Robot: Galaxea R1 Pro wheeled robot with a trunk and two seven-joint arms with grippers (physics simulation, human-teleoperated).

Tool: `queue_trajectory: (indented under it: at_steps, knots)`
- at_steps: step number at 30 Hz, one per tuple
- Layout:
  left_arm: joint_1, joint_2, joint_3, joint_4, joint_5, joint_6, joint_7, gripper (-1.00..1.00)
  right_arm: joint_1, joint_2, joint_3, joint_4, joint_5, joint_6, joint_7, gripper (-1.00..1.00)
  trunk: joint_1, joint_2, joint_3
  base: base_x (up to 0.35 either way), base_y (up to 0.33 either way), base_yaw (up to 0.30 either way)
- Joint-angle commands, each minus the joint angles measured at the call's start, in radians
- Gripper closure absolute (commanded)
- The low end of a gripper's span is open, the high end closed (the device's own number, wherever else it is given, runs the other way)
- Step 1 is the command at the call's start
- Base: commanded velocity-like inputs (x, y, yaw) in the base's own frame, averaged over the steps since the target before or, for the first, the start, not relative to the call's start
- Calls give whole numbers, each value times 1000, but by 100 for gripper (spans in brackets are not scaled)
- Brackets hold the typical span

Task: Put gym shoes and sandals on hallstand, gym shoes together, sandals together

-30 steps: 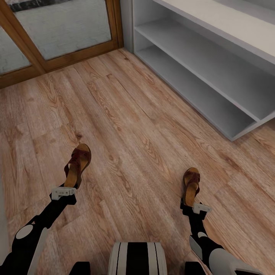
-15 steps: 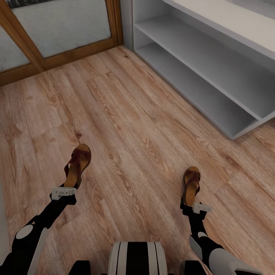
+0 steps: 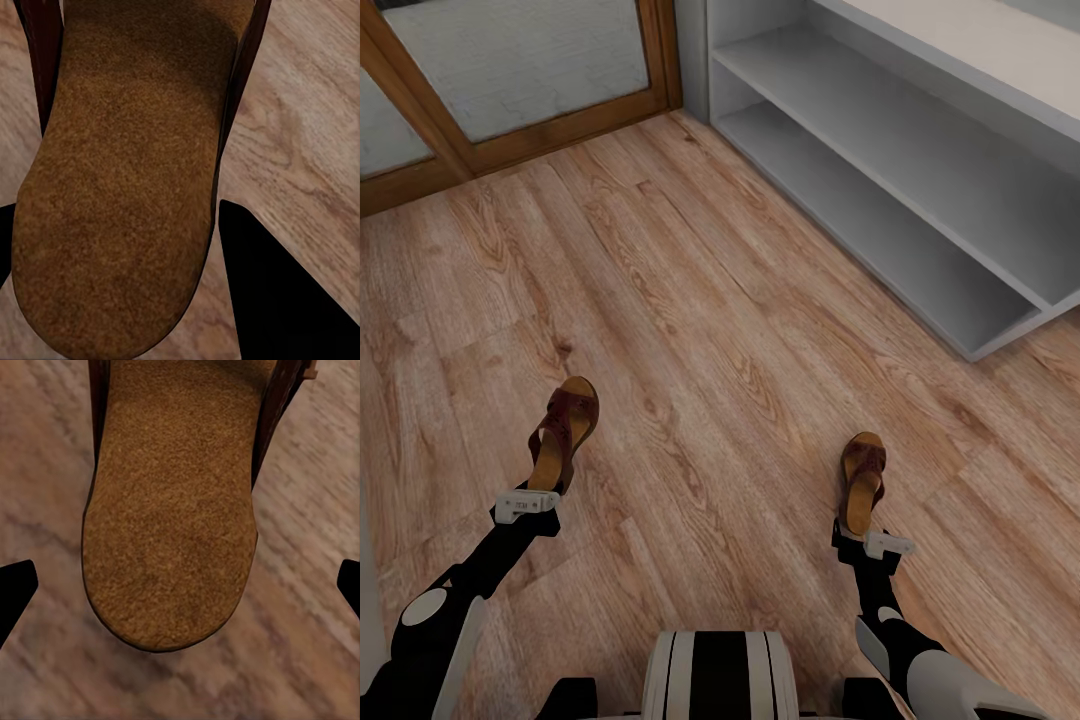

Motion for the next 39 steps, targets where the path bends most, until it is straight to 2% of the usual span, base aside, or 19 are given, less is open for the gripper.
queue_trajectory:
  at_steps: [1,16,22,39]
  knots:
    - [0,0,0,0,-3,-1,0,100,0,0,0,0,0,0,0,-100,0,0,0,0,0,0]
    - [0,0,0,0,-3,-1,-1,100,0,-1,0,0,0,0,0,-100,0,0,0,0,0,0]
    - [0,0,0,0,-3,-1,-1,100,0,-1,0,0,0,0,0,-100,3,-1,-23,0,0,0]
    - [0,0,0,-6,-3,1,-1,100,0,-1,0,0,0,0,0,-100,3,-1,-23,0,0,0]
